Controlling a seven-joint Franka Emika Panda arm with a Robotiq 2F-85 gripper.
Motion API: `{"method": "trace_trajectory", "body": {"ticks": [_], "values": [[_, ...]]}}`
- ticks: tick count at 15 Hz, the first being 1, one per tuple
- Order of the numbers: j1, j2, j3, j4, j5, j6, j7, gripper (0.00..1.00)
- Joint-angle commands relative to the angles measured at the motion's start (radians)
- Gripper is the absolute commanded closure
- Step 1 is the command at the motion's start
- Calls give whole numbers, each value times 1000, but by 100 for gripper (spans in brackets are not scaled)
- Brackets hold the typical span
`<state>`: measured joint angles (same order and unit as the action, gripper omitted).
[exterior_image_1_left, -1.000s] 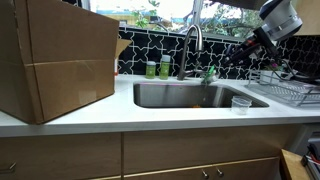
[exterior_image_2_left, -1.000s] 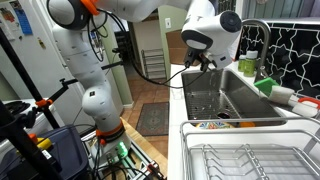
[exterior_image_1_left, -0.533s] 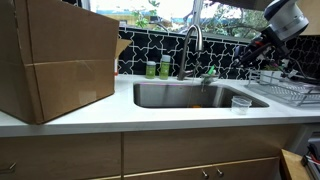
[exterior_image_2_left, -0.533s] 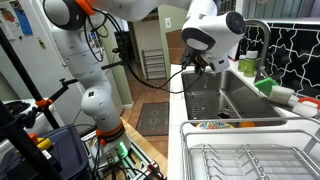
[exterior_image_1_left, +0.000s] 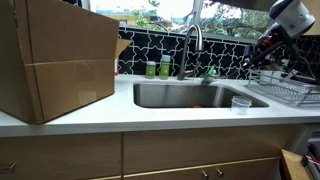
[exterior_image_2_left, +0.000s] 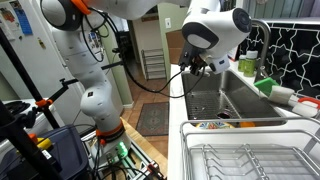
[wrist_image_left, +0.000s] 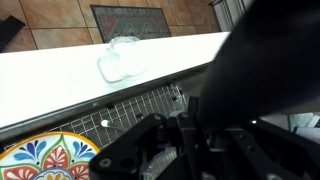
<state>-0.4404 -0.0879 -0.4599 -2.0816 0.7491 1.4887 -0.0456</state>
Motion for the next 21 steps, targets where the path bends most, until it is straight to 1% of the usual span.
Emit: {"method": "trace_trajectory", "body": {"ticks": [1, 7, 16, 21], "values": [[-12, 9, -16, 24, -41, -76, -66, 98], [-15, 9, -22, 35, -111, -130, -132, 98], [-14, 0, -23, 24, -172, -206, -204, 98], [-8, -10, -16, 13, -224, -209, -235, 98]]}}
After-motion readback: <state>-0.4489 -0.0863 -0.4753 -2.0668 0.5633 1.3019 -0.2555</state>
